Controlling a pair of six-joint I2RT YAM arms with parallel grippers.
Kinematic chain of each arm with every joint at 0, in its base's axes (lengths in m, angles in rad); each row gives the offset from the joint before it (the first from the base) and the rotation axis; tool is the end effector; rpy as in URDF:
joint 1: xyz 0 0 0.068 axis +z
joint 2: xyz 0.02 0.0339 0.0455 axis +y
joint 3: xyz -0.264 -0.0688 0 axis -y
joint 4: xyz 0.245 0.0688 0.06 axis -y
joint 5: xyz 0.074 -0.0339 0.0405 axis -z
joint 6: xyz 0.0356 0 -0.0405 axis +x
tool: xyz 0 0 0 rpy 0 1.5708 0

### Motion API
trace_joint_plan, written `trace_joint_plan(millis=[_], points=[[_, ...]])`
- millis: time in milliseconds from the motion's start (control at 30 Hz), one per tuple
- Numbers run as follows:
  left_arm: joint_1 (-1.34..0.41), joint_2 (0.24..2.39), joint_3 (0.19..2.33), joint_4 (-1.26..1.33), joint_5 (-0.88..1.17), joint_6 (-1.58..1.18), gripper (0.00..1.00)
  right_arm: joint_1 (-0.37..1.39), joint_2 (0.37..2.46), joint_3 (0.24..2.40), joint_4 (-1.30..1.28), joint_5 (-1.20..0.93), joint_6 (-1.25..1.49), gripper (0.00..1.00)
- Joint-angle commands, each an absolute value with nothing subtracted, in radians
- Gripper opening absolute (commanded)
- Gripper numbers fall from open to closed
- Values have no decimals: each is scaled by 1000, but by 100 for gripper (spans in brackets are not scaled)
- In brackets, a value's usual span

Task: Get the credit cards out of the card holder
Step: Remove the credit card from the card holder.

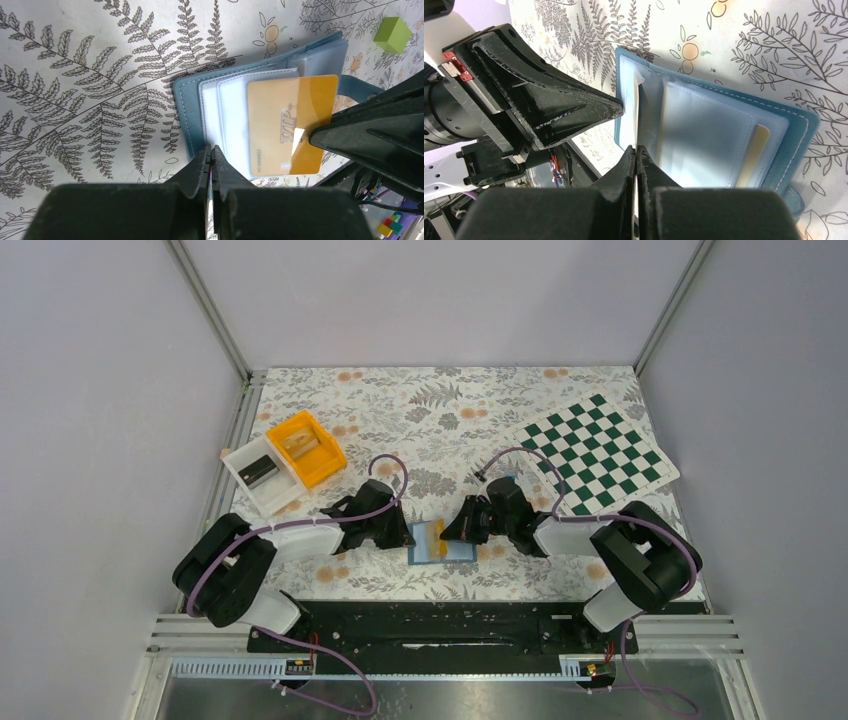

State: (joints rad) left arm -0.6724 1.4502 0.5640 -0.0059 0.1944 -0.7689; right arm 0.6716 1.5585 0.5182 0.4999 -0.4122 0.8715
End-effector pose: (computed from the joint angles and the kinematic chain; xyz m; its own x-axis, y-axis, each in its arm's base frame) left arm 0.1976 -0.1661 0.1389 -0.9286 -0.1328 -0.3466 0.0840 0.8345 -0.5446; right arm 0.2134 0.1878 0.1417 -0.9014 0.1793 -0.3942 -0.2319 0.5691 0.7889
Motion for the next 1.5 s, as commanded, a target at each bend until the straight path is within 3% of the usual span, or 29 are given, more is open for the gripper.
trace_joint_plan(millis=[0,233,333,400,500,767,933,1100,1267,1467], points=[[-675,1480,536,-103,117,-749,0,663,1492,515,474,-399,858,0],[-676,1440,550,-118,128,-758,4,656,1359,513,315,-311,828,0],[-675,1401,582,-152,142,-761,18,656,1310,521,274,-299,832,0],[-675,1367,615,-182,149,-759,38,657,1276,527,246,-292,839,0],[-675,1291,671,-216,174,-750,57,657,1214,535,213,-284,858,0],[-675,1090,703,-68,376,-778,77,656,1005,500,279,-254,981,0],[-675,1059,656,126,516,-843,80,657,929,449,453,-289,1076,0],[-676,1060,605,285,603,-909,69,656,897,402,589,-326,1133,0],[-676,1073,557,406,640,-991,31,656,884,361,664,-362,1153,0],[-676,1080,532,486,671,-1054,0,655,877,350,645,-430,1106,7]])
